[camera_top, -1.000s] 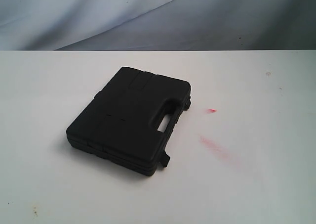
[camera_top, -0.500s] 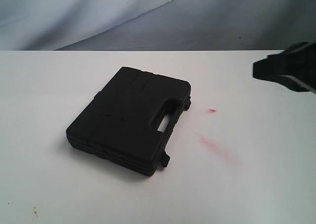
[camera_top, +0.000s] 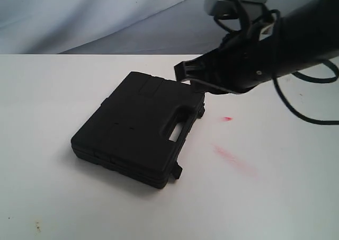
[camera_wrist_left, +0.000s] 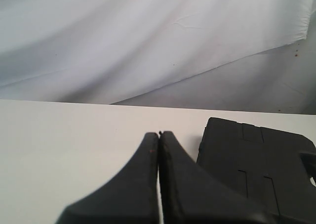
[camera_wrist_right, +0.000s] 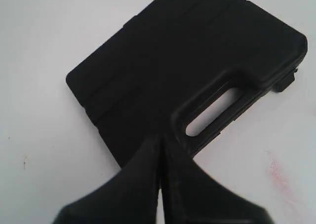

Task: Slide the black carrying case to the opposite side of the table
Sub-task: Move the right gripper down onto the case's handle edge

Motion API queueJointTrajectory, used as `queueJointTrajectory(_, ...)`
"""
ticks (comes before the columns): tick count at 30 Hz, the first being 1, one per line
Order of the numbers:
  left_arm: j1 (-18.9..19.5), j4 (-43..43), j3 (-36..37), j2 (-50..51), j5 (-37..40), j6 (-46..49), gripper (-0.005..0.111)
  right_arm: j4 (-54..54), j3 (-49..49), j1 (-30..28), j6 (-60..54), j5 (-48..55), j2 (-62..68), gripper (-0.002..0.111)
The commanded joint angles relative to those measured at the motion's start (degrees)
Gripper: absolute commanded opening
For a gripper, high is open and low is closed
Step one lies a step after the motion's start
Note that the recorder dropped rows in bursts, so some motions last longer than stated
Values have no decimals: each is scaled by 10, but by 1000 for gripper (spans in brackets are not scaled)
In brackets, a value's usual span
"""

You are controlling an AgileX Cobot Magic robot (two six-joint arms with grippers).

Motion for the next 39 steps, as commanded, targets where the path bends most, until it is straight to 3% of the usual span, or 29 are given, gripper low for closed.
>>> queueJointTrajectory(1, 3, 0, 2, -3, -1, -4, 0, -41, -39, 11, 94, 18, 55, 0)
queueJointTrajectory(12, 3, 0, 2, -3, -1, -4, 0, -128, -131, 11, 262, 125, 202, 0)
queueJointTrajectory(29, 3, 0, 2, -3, -1, -4, 0, -114, -177, 9, 307, 149, 281, 0)
queueJointTrajectory(32, 3, 0, 2, -3, -1, -4, 0, -113, -177, 9, 308, 145, 281, 6)
queueJointTrajectory(39, 3, 0, 2, -3, -1, -4, 0, -111, -177, 9, 341, 137, 281, 35)
